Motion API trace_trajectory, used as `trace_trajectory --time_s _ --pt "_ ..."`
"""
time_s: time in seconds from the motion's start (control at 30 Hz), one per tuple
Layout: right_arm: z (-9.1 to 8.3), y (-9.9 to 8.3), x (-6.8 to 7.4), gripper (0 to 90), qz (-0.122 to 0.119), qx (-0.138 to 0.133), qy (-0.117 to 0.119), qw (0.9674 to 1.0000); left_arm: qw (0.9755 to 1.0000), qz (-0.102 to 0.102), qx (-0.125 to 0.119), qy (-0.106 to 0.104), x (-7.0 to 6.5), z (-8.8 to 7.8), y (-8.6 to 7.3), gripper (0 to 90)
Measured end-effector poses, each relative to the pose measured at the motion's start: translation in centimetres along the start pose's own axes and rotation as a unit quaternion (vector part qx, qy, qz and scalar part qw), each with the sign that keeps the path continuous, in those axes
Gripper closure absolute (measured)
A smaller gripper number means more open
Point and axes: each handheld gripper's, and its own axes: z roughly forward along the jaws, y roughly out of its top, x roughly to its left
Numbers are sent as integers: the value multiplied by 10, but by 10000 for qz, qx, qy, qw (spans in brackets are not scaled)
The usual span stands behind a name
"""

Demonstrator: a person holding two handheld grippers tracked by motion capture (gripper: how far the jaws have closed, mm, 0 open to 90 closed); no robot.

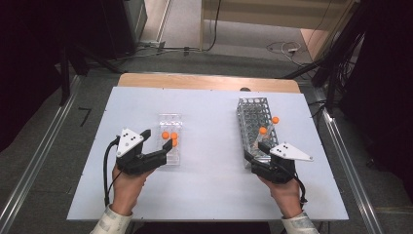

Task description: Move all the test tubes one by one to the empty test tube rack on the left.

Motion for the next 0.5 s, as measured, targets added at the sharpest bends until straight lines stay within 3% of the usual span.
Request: trace_trajectory --time_s 0.5 --pt "2 -2 -13 386 113 -15 -333 9994 10000 25 -12 -10 0 -1 0 215"
